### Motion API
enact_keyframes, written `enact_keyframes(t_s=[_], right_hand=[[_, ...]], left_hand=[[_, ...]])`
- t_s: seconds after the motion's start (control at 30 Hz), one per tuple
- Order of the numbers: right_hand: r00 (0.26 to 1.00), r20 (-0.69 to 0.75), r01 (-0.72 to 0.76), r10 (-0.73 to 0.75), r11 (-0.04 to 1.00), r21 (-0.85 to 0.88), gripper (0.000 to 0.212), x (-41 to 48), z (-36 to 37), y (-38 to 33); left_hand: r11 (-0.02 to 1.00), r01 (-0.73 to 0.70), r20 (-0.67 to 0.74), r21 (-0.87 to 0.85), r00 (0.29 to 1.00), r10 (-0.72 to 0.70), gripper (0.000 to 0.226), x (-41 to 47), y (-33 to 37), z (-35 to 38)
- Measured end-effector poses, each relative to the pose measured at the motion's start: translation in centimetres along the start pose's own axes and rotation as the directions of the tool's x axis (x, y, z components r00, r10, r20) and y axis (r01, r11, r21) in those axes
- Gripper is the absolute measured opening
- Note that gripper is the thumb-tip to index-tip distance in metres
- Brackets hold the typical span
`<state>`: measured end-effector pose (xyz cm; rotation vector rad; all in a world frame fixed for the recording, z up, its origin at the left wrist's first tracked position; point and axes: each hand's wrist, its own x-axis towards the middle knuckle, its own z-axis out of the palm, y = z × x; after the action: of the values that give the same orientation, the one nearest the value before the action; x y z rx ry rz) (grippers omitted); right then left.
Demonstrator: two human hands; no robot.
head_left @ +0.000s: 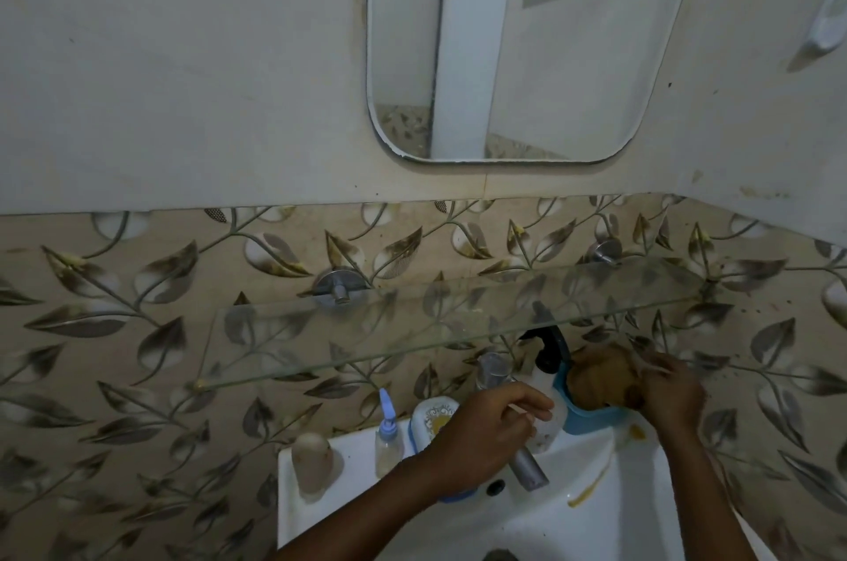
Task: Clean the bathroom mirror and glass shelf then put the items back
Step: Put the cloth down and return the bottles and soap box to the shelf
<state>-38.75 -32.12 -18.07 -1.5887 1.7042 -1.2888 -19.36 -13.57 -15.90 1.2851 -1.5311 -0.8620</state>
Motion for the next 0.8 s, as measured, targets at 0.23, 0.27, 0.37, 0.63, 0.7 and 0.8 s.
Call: enact_keyframes(t_s=[0.23, 0.27, 0.37, 0.63, 0.7, 0.8], right_hand=[[0.941, -0.213, -0.135, 0.263, 0.867, 0.479, 0.021, -12.8, -1.5, -1.3], [0.963, -0.127, -0.151, 0.240, 0.862, 0.484, 0.024, -14.5, -1.0, -1.7], [0.995, 0.103, -0.060, 0.013, 0.881, 0.470, 0.037, -18.3, 0.6, -3.5], [0.770, 0.558, 0.195, -0.309, 0.947, 0.255, 0.025, -21.3, 8.8, -7.5], [0.732, 0.638, 0.173, -0.239, 0.971, 0.166, 0.039, -21.5, 10.8, -7.5], [0.689, 0.708, 0.146, -0.154, 0.987, 0.072, 0.053, -21.7, 12.9, -7.1]], left_hand=[[0.947, -0.146, -0.411, 0.288, 0.874, 0.260, 0.029, -9.5, -0.8, -7.8], [0.920, -0.133, -0.479, 0.369, 0.821, 0.311, 0.031, -11.0, -1.7, -9.0], [0.866, 0.000, -0.576, 0.500, 0.747, 0.332, 0.030, -13.9, -4.1, -11.8], [0.839, 0.426, -0.507, 0.339, 0.834, -0.219, 0.115, -14.4, -10.0, -13.5], [0.843, 0.426, -0.453, 0.329, 0.854, -0.255, 0.103, -13.5, -10.3, -13.2], [0.808, 0.447, -0.447, 0.383, 0.855, -0.262, 0.052, -12.5, -10.7, -13.1]])
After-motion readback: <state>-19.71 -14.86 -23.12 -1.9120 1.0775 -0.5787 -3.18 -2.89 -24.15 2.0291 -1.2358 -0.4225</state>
